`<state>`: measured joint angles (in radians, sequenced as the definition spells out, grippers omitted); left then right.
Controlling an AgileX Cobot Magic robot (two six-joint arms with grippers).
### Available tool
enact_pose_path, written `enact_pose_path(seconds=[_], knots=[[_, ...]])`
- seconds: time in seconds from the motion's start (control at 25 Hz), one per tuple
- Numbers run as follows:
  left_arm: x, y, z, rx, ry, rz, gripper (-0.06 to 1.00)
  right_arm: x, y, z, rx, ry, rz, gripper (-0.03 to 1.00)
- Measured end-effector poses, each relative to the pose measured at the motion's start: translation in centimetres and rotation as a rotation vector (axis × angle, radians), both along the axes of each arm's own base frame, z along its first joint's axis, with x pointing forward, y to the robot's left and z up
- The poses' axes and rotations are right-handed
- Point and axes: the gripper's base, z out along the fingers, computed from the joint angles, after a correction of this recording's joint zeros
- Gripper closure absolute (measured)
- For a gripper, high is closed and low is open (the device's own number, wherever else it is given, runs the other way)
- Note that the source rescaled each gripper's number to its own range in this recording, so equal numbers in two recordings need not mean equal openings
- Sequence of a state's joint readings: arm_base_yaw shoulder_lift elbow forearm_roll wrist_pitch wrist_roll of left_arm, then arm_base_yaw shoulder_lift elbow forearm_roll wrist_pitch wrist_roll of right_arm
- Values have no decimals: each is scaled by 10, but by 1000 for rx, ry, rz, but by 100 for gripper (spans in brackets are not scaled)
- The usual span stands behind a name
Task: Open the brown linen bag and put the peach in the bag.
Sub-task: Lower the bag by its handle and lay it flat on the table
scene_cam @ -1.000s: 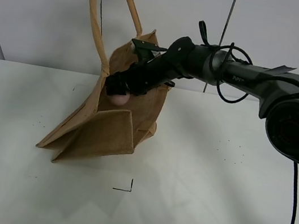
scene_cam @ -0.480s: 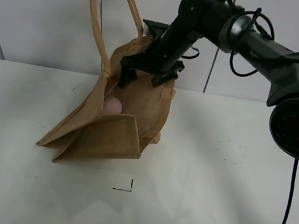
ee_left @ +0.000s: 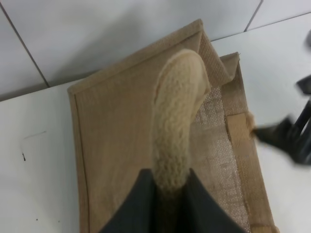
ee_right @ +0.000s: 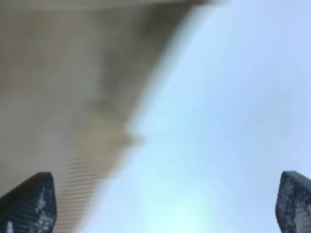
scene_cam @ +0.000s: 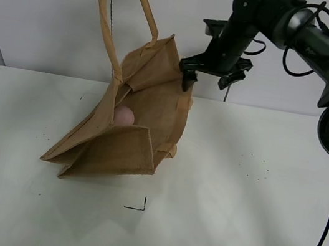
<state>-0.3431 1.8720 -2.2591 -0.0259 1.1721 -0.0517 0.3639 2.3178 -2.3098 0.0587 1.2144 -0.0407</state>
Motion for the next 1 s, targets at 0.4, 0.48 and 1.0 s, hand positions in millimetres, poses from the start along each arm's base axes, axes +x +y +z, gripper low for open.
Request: enact_pose_path(seconds=[0.4,0.48,1.0], knots=[[0,0,0,0,0,-1,94,34,-149,0,-17,-4,-297,-3],[0,0,0,0,0,-1,94,35,-163,0,-19,-4,-325,-3],[0,0,0,0,0,-1,94,-18,-178,23,-25,76,-348,-3]])
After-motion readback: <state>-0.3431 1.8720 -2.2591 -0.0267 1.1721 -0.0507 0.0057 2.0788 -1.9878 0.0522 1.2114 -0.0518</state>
